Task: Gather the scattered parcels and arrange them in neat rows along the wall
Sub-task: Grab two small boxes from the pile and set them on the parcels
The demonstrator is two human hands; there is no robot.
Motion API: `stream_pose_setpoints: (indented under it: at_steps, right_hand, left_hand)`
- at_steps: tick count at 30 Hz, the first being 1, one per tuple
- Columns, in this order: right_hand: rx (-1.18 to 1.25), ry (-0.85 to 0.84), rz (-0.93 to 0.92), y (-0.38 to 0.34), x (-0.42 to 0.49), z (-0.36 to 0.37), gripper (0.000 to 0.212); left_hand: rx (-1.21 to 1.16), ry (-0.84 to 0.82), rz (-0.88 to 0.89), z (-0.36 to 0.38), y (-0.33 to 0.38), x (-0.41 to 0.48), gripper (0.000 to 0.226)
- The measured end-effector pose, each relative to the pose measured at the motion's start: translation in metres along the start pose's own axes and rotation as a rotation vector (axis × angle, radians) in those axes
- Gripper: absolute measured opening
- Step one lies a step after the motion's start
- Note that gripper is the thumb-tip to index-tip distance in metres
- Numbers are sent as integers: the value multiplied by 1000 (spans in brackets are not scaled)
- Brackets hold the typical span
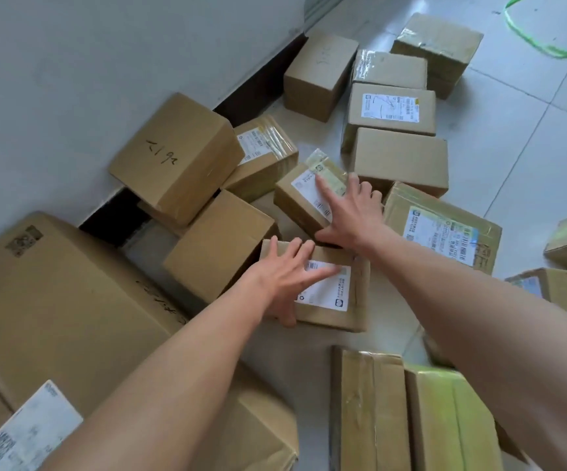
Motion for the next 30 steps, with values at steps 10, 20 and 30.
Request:
stream_pose_setpoints:
  at_steps: [10, 20, 30]
  right_hand:
    - [-56, 49, -48, 26, -77, -214, 114]
    - [-58, -5, -347, -145, -223, -388, 116]
    - [108, -104, -387, -381, -334, -374, 119]
  left_hand:
    - [68, 107, -63, -172, -21, -125, 134]
    - [-93, -10, -295, -242, 0, -429, 135]
    - [-425, -190, -1129, -114, 29, -715, 135]
Point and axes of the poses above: each hand's wrist, its own x-axis towards the middle knuckle, its own z-axis out of the palm, y = z × x, the point moved 4 cm from there along x, towards the middle knuckle, and after that the axes turned 3 degrees about x, right-handed, at the moved point
